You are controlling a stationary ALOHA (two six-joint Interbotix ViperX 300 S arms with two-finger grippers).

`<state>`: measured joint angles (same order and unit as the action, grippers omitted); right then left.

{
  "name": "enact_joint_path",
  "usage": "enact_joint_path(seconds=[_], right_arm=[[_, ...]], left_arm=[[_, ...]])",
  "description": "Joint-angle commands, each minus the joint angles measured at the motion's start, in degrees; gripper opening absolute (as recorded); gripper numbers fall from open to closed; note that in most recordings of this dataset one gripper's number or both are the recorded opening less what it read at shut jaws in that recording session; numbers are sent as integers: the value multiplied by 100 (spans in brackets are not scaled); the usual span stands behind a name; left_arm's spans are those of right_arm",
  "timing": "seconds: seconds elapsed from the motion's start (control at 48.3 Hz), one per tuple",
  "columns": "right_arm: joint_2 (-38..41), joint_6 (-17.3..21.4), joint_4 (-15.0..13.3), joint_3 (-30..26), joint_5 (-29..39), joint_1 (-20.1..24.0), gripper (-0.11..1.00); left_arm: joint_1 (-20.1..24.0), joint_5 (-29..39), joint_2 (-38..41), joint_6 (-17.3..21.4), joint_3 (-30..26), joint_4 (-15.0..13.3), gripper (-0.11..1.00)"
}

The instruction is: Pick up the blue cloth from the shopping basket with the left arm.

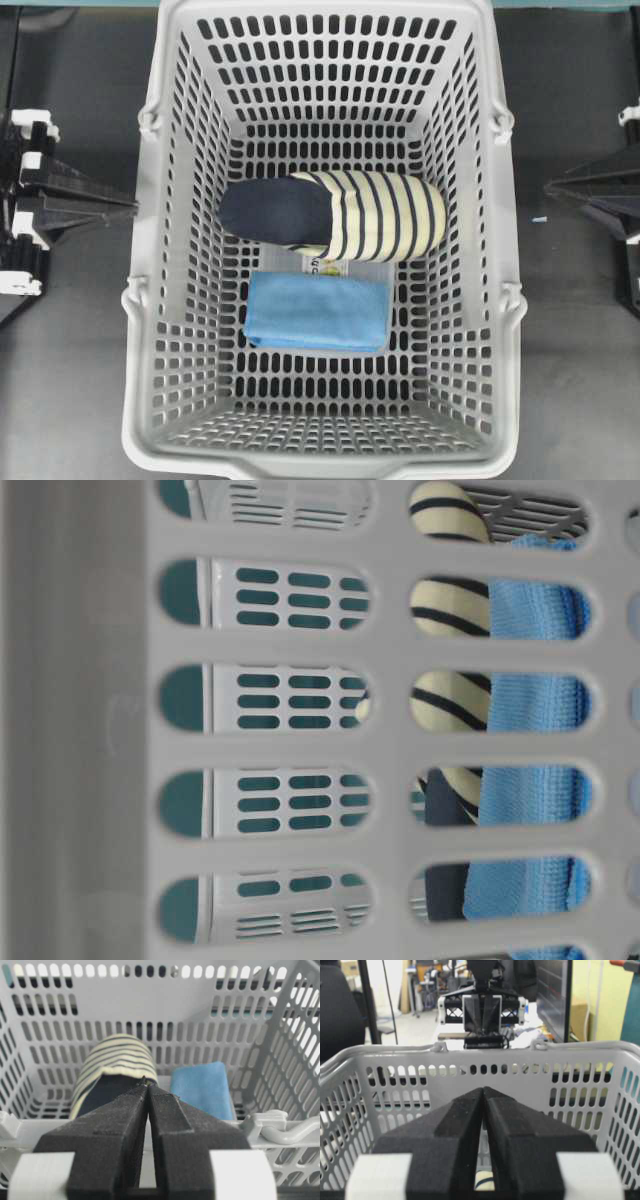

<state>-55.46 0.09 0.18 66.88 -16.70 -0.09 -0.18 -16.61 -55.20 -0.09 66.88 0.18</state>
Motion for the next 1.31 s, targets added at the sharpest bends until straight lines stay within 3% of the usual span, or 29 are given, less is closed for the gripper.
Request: enact_joint_path(seconds=[0.0, 0.186, 0.518, 0.601, 0.767, 0.829, 0.87, 0.974, 1.057, 1.285], right_arm=[[44, 53, 26, -97, -35, 35, 1], [26, 132, 70, -220, 272, 26, 0], [35, 308, 70, -431, 729, 9, 2], [26, 352, 62, -492, 721, -9, 15], [26, 545, 79, -510, 615, -44, 65], [26, 580, 79, -510, 536, -44, 78], [35, 580, 79, -510, 510, -44, 82], [26, 598, 79, -510, 492, -44, 78], [18, 598, 79, -510, 501, -44, 78], [9, 589, 79, -510, 492, -44, 78]], left_arm=[[-97, 141, 26, -70, -369, 237, 6], [-229, 896, 299, -79, -1063, 237, 0], [-387, 3217, 1441, -35, -2830, 246, 0], [-387, 3577, 1758, -53, -3173, 237, 0], [-378, 4008, 2417, -62, -3771, 237, 0], [-378, 4148, 2663, -44, -3955, 246, 0], [-378, 4254, 2795, -53, -4052, 237, 0], [-387, 4570, 3146, -79, -4368, 237, 2], [-396, 5019, 3498, -123, -4702, 237, 15], [-545, 5924, 4421, -378, -5643, 237, 81]])
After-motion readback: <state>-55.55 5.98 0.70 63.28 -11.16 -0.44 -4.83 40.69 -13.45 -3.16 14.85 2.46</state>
